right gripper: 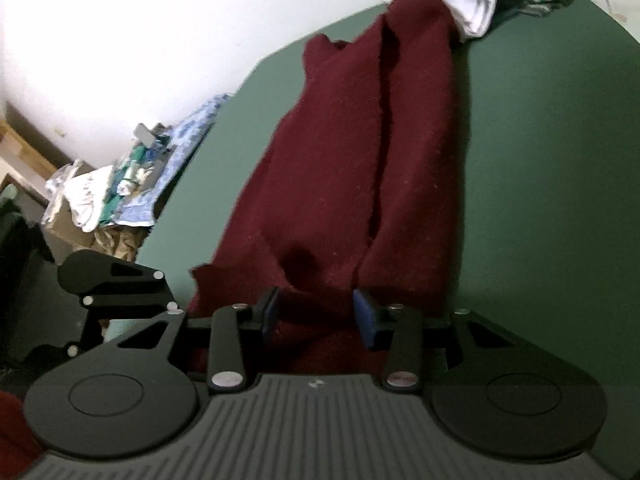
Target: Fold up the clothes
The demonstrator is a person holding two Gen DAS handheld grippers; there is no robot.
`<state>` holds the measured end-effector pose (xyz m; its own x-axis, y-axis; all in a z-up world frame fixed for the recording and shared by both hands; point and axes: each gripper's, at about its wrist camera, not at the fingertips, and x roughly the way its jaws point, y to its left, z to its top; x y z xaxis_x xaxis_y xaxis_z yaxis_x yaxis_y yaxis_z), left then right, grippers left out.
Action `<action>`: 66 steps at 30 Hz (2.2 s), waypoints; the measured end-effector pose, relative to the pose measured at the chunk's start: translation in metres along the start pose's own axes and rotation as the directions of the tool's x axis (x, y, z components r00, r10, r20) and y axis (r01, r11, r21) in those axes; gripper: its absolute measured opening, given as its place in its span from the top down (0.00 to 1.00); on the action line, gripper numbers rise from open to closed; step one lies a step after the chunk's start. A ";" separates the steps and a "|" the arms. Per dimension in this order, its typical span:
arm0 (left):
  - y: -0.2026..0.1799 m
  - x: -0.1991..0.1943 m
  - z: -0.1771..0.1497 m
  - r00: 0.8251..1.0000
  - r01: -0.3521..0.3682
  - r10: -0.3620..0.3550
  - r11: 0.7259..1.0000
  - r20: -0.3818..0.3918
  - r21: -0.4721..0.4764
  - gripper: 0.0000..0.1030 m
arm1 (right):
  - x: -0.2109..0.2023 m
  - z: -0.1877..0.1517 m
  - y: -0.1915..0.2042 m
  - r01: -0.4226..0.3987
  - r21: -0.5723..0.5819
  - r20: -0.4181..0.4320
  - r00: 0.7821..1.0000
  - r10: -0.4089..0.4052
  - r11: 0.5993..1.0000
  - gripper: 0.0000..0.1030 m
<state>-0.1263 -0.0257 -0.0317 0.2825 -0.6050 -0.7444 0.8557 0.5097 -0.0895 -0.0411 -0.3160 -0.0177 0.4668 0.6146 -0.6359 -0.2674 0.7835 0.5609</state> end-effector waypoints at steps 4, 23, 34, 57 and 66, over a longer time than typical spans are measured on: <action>0.005 -0.003 -0.001 1.000 0.001 0.001 0.994 0.022 -0.106 0.69 | 0.002 -0.001 0.006 -0.025 -0.057 -0.036 0.999 0.023 0.998 0.58; 0.004 -0.002 -0.010 0.998 0.048 -0.057 0.962 -0.029 -0.270 1.00 | -0.051 -0.026 0.023 -0.053 -0.249 -0.036 0.998 0.045 0.967 0.93; 0.009 -0.026 -0.015 0.996 0.038 -0.055 0.970 -0.066 -0.242 0.83 | -0.036 -0.047 0.017 -0.034 -0.243 -0.174 0.985 -0.009 0.970 0.77; 0.014 0.035 0.011 0.996 0.018 -0.040 0.964 -0.080 -0.266 0.72 | -0.015 0.032 0.004 0.042 -0.277 -0.020 0.999 -0.049 0.960 0.53; 0.016 0.044 0.019 0.997 -0.020 0.000 0.969 -0.081 -0.245 0.60 | 0.086 0.165 -0.004 0.215 -0.157 0.243 0.954 -0.173 0.964 0.46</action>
<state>-0.0915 -0.0560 -0.0531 0.2469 -0.5533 -0.7956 0.7174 0.6562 -0.2338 0.1399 -0.2814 0.0127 0.6968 0.4285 -0.5752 -0.2895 0.9018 0.3209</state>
